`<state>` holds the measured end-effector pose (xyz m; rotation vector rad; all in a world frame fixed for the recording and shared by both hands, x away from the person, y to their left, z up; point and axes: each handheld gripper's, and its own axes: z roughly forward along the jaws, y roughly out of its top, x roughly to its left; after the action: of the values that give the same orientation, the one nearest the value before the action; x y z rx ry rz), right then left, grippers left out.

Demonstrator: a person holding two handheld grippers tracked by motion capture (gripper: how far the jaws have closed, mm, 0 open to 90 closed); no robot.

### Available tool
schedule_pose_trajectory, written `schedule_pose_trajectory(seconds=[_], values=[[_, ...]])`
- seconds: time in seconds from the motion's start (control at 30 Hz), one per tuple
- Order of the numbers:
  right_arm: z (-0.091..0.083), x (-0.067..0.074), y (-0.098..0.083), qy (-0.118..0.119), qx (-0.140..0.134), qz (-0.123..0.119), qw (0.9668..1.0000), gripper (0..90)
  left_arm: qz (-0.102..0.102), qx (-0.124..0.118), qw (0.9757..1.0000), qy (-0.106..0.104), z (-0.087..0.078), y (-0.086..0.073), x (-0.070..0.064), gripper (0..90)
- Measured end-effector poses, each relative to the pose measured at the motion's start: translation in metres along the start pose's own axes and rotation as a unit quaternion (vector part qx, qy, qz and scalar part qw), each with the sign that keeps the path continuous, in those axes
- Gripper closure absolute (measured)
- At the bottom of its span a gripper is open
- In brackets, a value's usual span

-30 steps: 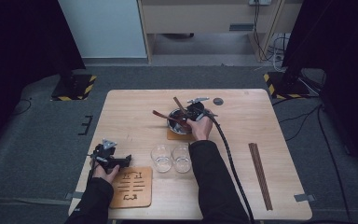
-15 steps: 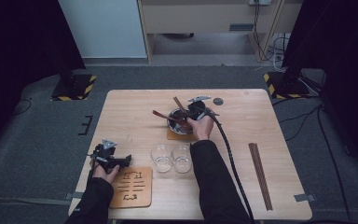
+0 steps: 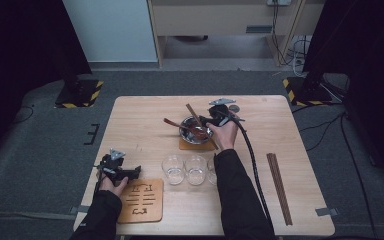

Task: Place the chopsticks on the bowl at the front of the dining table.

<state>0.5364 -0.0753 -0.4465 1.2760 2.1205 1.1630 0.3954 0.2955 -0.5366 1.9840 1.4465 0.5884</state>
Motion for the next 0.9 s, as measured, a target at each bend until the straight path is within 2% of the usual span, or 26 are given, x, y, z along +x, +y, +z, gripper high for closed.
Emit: schedule_pose_trajectory(seconds=[0.13,0.17,0.53,0.77,0.9], values=[[-0.006,-0.003,-0.002,0.0,0.001,-0.002,1.0,42.5,0.0,0.0,1.0,0.0,0.0,0.0,0.0,0.0],[-0.009,-0.006,-0.005,-0.003,0.009,-0.012,0.9999,41.3,0.0,0.0,1.0,0.0,0.0,0.0,0.0,0.0],[-0.021,-0.017,-0.021,-0.008,0.016,-0.013,0.9998,40.4,0.0,0.0,1.0,0.0,0.0,0.0,0.0,0.0],[-0.02,-0.021,-0.034,-0.007,0.03,-0.013,0.9994,40.0,0.0,0.0,1.0,0.0,0.0,0.0,0.0,0.0],[-0.015,-0.021,-0.042,-0.01,0.049,-0.02,0.9985,39.6,0.0,0.0,1.0,0.0,0.0,0.0,0.0,0.0]])
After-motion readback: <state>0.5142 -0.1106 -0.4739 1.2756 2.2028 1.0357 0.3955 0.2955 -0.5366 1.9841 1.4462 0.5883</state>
